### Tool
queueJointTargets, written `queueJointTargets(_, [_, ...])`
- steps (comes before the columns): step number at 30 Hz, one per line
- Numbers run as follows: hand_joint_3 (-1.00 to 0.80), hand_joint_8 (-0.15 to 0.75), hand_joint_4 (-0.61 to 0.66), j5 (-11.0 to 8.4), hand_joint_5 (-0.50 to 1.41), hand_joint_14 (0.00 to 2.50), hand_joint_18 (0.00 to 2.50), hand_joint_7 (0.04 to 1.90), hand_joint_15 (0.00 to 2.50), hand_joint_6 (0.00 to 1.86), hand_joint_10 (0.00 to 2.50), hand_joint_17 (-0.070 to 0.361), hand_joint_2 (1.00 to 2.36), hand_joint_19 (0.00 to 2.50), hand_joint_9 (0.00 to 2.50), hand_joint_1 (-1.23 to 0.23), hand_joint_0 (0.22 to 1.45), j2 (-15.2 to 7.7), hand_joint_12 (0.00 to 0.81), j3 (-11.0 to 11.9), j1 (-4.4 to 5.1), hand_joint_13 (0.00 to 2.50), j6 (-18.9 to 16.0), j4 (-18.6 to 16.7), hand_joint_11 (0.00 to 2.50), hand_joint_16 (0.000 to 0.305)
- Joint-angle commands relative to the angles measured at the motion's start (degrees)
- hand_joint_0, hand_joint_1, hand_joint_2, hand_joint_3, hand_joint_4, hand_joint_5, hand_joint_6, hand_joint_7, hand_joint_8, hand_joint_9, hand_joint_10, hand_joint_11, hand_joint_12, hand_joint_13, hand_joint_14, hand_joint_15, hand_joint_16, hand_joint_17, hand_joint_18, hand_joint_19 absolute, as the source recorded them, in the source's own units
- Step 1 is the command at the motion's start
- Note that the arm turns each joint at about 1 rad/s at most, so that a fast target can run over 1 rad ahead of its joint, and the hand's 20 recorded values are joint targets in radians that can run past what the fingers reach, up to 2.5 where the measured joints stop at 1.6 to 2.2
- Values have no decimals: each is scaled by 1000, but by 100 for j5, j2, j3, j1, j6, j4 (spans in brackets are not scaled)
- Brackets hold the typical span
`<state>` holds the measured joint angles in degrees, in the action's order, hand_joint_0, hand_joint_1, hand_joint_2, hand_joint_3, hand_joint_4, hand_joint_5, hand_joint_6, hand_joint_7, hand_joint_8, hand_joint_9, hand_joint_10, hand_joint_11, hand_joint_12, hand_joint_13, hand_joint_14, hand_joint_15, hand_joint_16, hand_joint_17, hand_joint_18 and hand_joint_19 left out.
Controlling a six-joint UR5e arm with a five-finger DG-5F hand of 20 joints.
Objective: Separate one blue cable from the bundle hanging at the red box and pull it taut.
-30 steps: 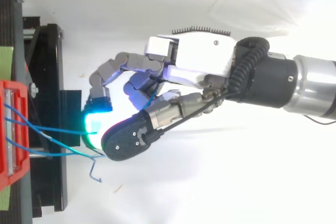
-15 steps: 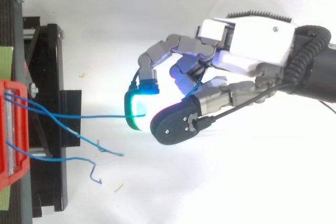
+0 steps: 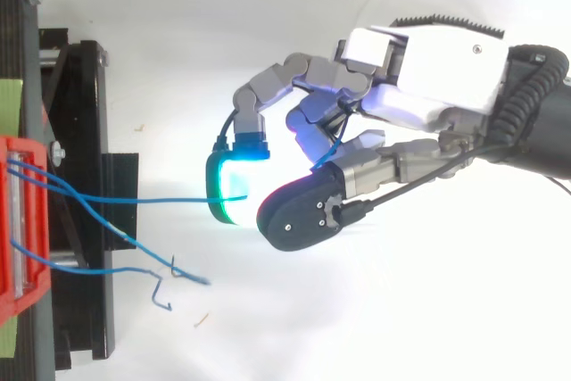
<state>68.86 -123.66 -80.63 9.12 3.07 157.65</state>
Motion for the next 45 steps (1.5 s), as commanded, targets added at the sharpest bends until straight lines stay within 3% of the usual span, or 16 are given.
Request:
queueJointTargets(1, [-500,264,-181,-13,-223,2266,1264,1074,1561,923,2424,68,1001,1500,812,-727,796,0,314,3,2,884,0,3,1407,30])
queueJointTargets(45, [-493,276,-170,-13,-217,2231,1252,1101,1569,914,2297,69,1000,1433,874,-745,797,0,323,-6,2,924,0,3,1493,31])
